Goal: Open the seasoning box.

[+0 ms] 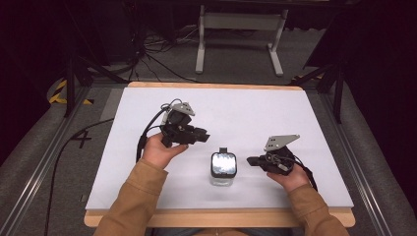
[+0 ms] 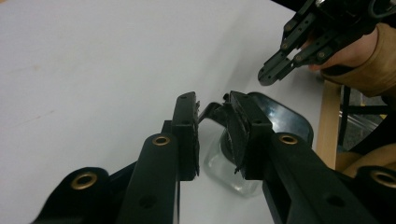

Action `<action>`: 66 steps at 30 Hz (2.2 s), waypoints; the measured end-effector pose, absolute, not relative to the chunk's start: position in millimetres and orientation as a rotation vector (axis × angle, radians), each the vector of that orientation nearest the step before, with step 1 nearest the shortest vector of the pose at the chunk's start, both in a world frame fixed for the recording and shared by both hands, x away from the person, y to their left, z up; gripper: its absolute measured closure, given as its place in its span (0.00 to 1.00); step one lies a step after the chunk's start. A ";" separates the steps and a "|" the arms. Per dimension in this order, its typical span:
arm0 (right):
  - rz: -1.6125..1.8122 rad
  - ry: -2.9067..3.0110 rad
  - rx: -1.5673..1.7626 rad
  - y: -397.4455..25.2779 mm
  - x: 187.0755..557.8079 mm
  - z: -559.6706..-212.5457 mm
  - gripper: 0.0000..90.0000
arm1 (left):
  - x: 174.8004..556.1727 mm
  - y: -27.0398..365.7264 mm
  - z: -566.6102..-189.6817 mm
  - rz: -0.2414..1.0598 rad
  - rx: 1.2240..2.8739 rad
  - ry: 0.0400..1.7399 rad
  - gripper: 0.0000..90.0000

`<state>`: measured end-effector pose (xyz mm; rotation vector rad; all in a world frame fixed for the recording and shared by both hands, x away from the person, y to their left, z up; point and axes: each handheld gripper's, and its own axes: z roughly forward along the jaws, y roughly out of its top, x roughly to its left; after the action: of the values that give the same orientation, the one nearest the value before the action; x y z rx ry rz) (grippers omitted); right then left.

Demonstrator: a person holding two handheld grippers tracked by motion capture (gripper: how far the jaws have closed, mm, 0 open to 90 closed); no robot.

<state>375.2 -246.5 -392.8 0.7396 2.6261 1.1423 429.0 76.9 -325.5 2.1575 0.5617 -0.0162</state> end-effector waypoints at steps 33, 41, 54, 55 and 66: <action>1.161 2.644 0.720 -244.0 372.4 -395.7 1.00 | 447.4 32.7 -367.0 -0.193 2.179 0.550 0.98; 1.165 2.644 0.710 -243.2 372.5 -395.9 1.00 | 446.1 30.7 -366.4 -0.193 2.185 0.540 0.99; 1.162 2.658 0.674 -235.2 367.0 -392.1 1.00 | 446.1 29.7 -366.7 -0.189 2.183 0.546 0.99; 1.162 2.658 0.674 -235.2 367.0 -392.1 1.00 | 446.1 29.8 -366.7 -0.189 2.183 0.547 0.99; 1.160 2.685 0.624 -228.3 359.6 -386.0 1.00 | 446.9 29.8 -367.9 -0.190 2.181 0.557 0.99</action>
<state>359.6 -228.3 -386.0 0.6240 2.6847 1.1604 446.9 29.8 -367.9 2.1809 0.5570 -0.1905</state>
